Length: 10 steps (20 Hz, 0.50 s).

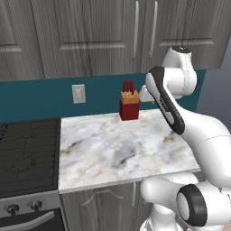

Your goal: Pick the sponge and sponge from the cabinet and place them on the counter.

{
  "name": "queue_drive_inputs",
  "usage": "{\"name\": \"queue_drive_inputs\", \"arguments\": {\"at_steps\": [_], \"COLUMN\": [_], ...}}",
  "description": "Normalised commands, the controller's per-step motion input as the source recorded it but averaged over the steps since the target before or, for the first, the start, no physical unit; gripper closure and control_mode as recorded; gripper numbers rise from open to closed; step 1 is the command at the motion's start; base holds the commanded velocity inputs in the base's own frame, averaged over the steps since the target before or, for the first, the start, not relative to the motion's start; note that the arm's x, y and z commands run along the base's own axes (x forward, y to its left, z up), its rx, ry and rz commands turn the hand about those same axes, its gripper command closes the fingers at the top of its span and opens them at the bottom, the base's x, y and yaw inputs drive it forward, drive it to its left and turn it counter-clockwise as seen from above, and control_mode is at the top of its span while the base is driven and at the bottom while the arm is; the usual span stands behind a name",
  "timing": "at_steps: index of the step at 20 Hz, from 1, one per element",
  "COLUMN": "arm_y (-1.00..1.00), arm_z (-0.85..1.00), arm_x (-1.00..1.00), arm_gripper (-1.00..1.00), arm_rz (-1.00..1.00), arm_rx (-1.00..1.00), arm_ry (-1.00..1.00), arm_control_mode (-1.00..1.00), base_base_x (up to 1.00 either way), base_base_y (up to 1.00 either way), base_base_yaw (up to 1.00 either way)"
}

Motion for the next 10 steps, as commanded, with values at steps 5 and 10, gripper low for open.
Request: {"name": "queue_drive_inputs", "arguments": {"at_steps": [5,10], "arm_y": [0.00,0.00], "arm_z": [0.00,0.00], "arm_x": [-0.04,-0.01], "arm_gripper": [-1.00,-1.00], "arm_rz": [0.00,0.00], "arm_rx": [0.00,0.00], "arm_ry": [0.00,0.00], "arm_control_mode": [-1.00,-1.00], "base_base_x": [0.00,0.00], "base_base_y": [0.00,0.00], "base_base_yaw": [0.00,0.00]}}
